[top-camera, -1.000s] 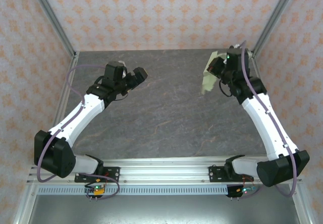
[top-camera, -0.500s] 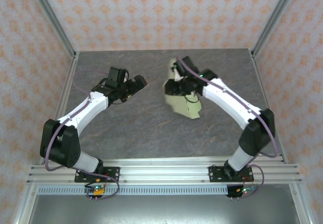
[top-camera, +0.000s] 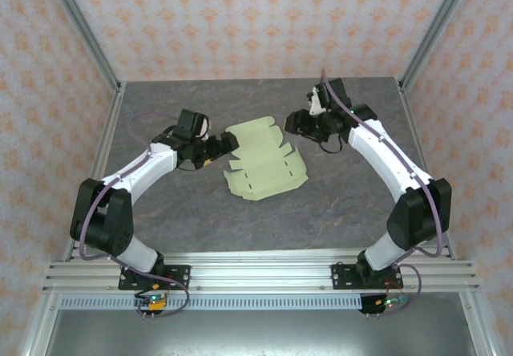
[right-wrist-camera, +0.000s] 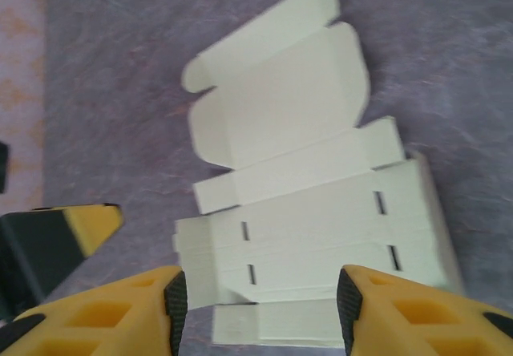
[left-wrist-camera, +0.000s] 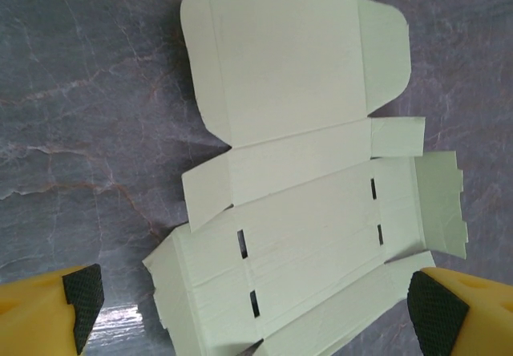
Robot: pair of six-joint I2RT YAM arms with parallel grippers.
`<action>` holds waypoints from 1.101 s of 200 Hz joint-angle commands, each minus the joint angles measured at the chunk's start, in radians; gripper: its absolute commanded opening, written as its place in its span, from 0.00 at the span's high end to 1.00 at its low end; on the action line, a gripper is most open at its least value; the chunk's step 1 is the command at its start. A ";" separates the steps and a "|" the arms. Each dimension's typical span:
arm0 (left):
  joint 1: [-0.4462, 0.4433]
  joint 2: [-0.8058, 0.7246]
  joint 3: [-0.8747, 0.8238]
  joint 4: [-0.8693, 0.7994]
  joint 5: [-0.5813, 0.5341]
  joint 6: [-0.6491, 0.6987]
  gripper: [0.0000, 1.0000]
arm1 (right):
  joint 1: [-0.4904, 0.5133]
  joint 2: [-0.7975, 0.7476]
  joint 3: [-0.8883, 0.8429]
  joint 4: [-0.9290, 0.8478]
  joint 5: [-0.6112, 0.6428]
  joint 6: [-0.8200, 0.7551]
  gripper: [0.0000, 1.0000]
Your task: Fold the paper box
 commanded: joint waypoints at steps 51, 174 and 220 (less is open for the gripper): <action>-0.068 0.068 -0.126 -0.001 0.116 0.027 0.10 | -0.045 0.038 -0.191 0.001 0.106 -0.141 0.46; -0.141 0.161 -0.058 -0.070 -0.010 0.111 0.68 | 0.015 0.308 -0.084 0.050 0.222 -0.170 0.78; -0.140 0.130 -0.025 -0.116 0.023 0.152 0.95 | -0.004 0.232 -0.145 0.064 0.172 -0.175 0.88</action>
